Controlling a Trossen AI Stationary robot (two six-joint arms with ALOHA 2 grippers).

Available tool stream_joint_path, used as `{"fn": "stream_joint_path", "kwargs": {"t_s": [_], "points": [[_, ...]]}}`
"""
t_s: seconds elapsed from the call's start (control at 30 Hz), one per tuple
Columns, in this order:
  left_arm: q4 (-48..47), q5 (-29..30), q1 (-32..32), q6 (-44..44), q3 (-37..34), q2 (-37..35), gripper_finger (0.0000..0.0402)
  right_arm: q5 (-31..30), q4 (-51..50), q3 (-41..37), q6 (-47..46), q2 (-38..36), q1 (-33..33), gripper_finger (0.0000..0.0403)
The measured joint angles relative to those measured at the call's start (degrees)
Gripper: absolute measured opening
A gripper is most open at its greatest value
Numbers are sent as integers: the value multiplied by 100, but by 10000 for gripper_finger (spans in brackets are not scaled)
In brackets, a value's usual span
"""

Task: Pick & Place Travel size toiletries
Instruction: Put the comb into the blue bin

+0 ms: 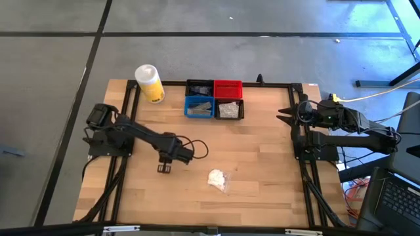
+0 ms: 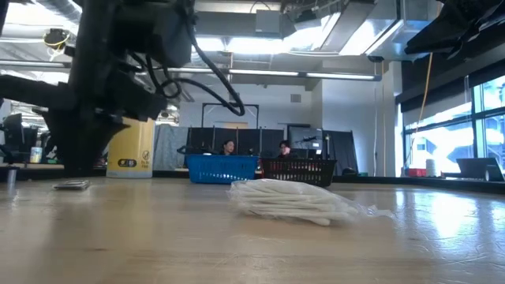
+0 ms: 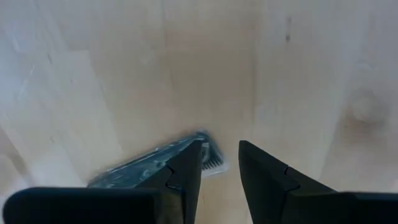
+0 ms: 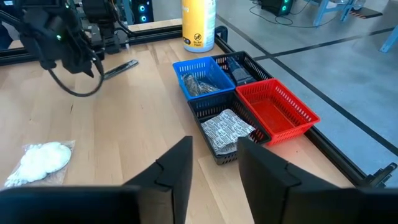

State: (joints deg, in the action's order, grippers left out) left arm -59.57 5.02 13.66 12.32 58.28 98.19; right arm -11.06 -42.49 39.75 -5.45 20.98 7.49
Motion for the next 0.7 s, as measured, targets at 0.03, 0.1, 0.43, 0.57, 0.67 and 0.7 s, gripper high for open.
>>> {"fn": "stream_joint_path", "kwargs": {"t_s": [0.03,0.1,0.43,0.57,0.67,0.7], "points": [[20,-2,-39,4,0,25,102,-1,-1,0,-2,1,0,132],[89,-2,-144,31,0,43,102,1,2,-2,0,2,2,136],[244,-463,-655,-98,0,44,72,1,-1,-2,0,2,0,151],[186,-496,-667,-221,0,44,67,1,1,0,-2,2,2,156],[227,-532,-624,-296,-125,44,71,1,0,-2,-2,2,2,159],[211,-543,-620,-271,-183,44,74,0,0,-2,-2,-1,0,160]]}}
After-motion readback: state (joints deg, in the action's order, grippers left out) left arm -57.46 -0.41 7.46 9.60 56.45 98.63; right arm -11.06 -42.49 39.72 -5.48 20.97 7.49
